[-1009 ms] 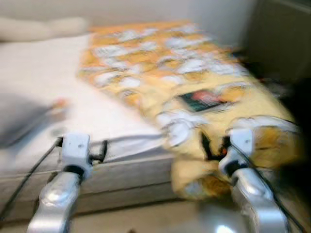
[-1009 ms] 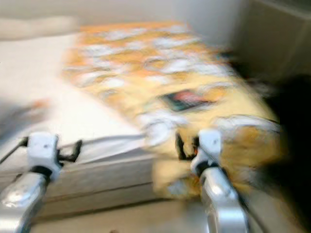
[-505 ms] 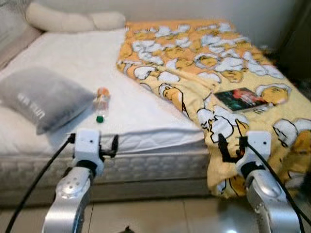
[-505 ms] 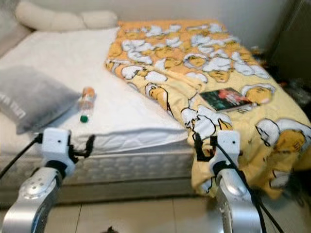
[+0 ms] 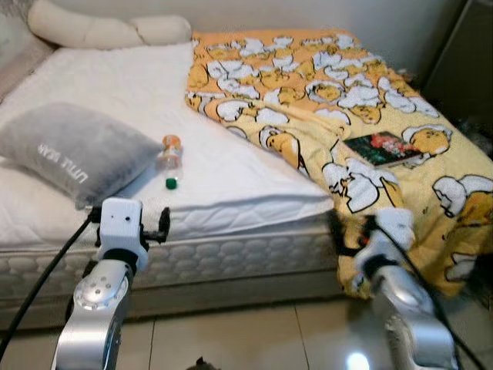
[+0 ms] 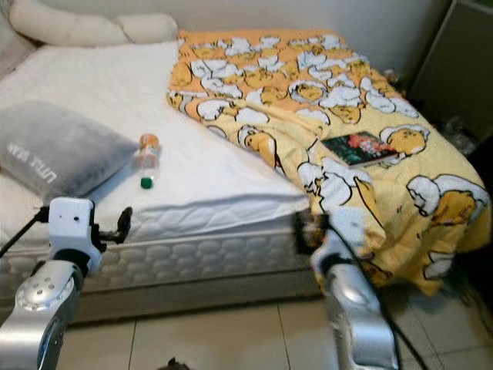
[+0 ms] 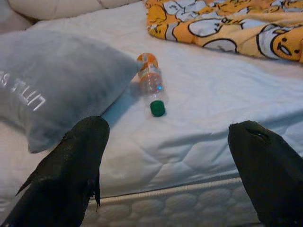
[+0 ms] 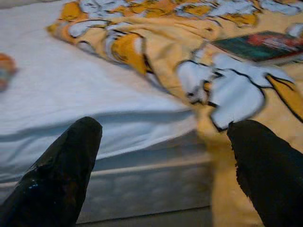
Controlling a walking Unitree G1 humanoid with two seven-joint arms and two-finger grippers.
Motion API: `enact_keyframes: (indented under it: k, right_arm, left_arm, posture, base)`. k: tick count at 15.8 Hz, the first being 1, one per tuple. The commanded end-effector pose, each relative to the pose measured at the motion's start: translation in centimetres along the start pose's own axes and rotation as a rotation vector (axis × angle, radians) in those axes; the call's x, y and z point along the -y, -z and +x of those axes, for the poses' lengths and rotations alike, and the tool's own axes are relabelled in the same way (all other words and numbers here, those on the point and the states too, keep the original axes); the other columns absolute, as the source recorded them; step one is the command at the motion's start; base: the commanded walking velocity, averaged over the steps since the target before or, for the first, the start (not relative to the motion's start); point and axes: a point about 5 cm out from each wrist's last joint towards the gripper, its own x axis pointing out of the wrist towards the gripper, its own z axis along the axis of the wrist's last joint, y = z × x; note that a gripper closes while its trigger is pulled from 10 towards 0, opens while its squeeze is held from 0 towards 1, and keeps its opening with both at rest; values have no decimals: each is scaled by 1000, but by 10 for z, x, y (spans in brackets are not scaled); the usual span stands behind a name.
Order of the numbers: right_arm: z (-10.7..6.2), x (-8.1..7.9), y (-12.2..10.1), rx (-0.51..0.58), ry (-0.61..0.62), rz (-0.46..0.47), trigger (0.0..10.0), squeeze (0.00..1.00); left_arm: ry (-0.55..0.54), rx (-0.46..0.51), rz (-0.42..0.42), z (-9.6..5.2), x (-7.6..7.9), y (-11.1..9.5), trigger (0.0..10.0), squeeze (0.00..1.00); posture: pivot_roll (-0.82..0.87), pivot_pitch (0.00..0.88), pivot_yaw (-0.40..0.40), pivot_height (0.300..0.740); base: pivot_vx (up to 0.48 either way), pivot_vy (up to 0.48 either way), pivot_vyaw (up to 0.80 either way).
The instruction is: Clean up the room
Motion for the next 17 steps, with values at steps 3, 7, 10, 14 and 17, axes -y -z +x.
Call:
enact_keyframes:
  k: [3,7,10,14,17]
  right_arm:
    - [4,4,-3,10,14,-34,10000,0]
    - [6,-3,9,-59,6,-127,10000,0]
    - [7,-9,13,-65,50,-154,10000,0]
    - [7,-12,10,-36,-22,-149,10000,0]
    - [7,-14,7,-10,-78,-174,10000,0]
  left_arm:
    - [13,12,14,3,4,-2,10000,0]
    - [10,-9,10,2,4,5,10000,0]
    - [13,22,-52,5,8,-1,10000,0]
    - [24,46,-48,7,10,-5,10000,0]
    - [24,59,-33,8,8,-7,10000,0]
  posture:
    - [-17,0,32,740]
    - [-44,0,46,740]
    - [-49,0,36,740]
    - [-40,0,35,740]
    - [-53,0,33,740]
  base:
    - [0,0,0]
    - [0,0,0]
    - [0,0,0]
    - [0,0,0]
    - [0,0,267]
